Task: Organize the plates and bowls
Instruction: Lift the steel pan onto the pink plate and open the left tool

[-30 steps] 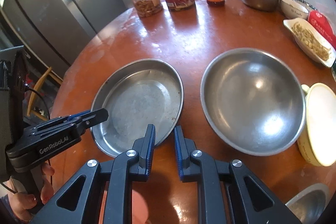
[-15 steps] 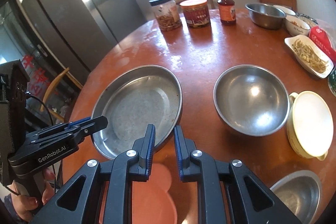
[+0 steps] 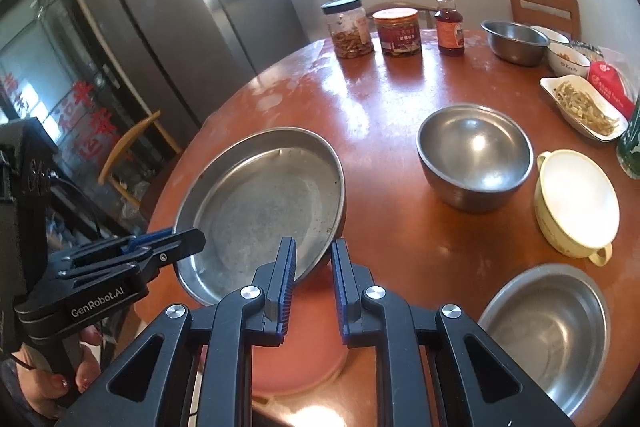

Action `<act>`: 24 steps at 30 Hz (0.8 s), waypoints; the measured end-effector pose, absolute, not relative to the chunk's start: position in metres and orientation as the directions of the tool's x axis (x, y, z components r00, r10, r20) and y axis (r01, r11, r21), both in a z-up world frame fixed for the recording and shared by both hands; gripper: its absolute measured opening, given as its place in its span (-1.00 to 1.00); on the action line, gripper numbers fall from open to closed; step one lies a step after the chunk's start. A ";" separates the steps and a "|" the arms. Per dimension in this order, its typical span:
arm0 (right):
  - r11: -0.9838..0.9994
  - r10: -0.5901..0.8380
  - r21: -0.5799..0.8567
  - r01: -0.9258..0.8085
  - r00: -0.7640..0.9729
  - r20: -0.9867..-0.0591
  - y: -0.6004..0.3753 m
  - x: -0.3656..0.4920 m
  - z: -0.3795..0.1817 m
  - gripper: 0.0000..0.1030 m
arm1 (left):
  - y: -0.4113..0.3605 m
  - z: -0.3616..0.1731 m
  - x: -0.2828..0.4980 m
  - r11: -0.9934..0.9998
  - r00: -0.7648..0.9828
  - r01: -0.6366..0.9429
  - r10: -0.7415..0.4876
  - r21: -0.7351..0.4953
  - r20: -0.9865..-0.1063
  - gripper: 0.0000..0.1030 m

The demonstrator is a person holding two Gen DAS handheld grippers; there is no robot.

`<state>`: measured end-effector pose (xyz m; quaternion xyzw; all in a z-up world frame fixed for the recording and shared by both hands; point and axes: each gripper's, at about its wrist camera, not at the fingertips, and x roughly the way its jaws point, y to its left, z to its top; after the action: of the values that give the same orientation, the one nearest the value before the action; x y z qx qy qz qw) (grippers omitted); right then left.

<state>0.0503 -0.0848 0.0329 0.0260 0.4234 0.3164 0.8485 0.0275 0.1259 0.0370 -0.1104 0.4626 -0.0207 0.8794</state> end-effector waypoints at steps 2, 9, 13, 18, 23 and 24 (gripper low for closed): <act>0.796 0.555 0.307 -0.521 0.428 -0.713 -0.085 0.044 0.027 -0.64 | 0.125 0.031 0.020 0.972 0.559 -0.076 -0.144 -0.224 -0.817 -0.61; 0.782 0.544 0.286 -0.554 0.381 -0.748 -0.090 0.022 0.005 -0.64 | 0.122 0.008 -0.006 0.963 0.515 -0.088 -0.176 -0.256 -0.839 -0.59; 0.778 0.537 0.275 -0.564 0.372 -0.757 -0.090 0.016 -0.001 -0.64 | 0.120 0.002 -0.012 0.963 0.504 -0.096 -0.170 -0.251 -0.847 -0.59; 0.768 0.526 0.251 -0.589 0.354 -0.773 -0.084 0.011 -0.008 -0.61 | 0.123 -0.005 -0.010 0.964 0.485 -0.114 -0.159 -0.242 -0.860 -0.59; 0.763 0.516 0.234 -0.602 0.350 -0.782 -0.081 0.009 -0.011 -0.59 | 0.123 -0.007 -0.009 0.965 0.473 -0.113 -0.157 -0.236 -0.867 -0.59; 0.763 0.515 0.231 -0.604 0.351 -0.782 -0.081 0.009 -0.011 -0.59 | 0.123 -0.007 -0.009 0.965 0.471 -0.112 -0.158 -0.237 -0.868 -0.59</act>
<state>0.0093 -0.0809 -0.0112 -0.0487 0.4565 0.3408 0.8204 -0.0088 0.1232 -0.0074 -0.1315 0.5143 -0.0137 0.8474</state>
